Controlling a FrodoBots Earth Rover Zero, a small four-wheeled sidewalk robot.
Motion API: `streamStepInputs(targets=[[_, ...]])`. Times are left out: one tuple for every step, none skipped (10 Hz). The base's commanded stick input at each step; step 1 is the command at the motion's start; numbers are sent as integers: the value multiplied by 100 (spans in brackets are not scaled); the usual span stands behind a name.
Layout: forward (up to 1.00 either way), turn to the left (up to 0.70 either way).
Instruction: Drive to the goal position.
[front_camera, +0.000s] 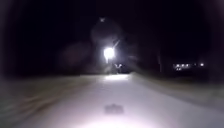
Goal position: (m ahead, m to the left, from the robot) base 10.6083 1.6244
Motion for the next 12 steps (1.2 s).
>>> streamStepInputs(targets=[[70, 0], [70, 0], [70, 0], [70, 0], [70, 0], [70, 0], [70, 0], [70, 0], [70, 0], [70, 0], [70, 0], [70, 0]])
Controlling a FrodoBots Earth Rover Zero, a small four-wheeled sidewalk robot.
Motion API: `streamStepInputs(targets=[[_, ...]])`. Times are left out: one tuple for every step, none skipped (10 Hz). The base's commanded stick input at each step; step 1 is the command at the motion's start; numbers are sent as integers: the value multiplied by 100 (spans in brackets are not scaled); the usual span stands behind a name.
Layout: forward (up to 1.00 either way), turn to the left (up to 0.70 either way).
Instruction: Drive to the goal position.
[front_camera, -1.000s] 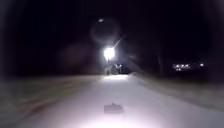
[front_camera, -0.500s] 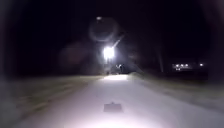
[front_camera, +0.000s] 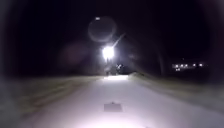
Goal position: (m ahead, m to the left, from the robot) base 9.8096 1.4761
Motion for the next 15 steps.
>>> streamStepInputs(targets=[[70, 0], [70, 0], [70, 0], [70, 0], [70, 0], [70, 0], [70, 0], [70, 0], [70, 0], [70, 0], [70, 0], [70, 0], [70, 0], [70, 0], [70, 0]])
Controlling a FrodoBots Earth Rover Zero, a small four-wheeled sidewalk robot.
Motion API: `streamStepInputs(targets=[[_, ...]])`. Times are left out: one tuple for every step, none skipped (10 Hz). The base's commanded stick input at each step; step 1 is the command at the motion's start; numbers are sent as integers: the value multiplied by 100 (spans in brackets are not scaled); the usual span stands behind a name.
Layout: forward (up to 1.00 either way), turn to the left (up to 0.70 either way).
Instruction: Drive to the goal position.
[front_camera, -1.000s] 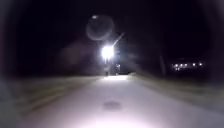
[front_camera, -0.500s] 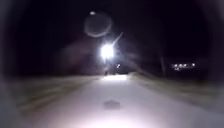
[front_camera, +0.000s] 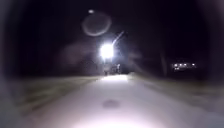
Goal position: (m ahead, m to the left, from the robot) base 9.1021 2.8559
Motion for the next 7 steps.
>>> streamStepInputs(targets=[[70, 0], [70, 0], [70, 0], [70, 0], [70, 0], [70, 0], [70, 0]])
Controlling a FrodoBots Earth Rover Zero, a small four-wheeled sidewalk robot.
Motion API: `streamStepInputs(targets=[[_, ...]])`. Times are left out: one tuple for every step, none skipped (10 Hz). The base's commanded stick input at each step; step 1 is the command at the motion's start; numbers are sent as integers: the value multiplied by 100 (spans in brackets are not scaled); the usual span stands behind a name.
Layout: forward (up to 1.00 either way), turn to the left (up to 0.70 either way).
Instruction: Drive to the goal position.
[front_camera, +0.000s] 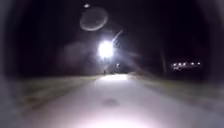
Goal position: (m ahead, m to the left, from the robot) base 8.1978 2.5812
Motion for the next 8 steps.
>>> streamStepInputs(targets=[[70, 0], [70, 0], [70, 0], [70, 0], [70, 0], [70, 0], [70, 0], [70, 0]])
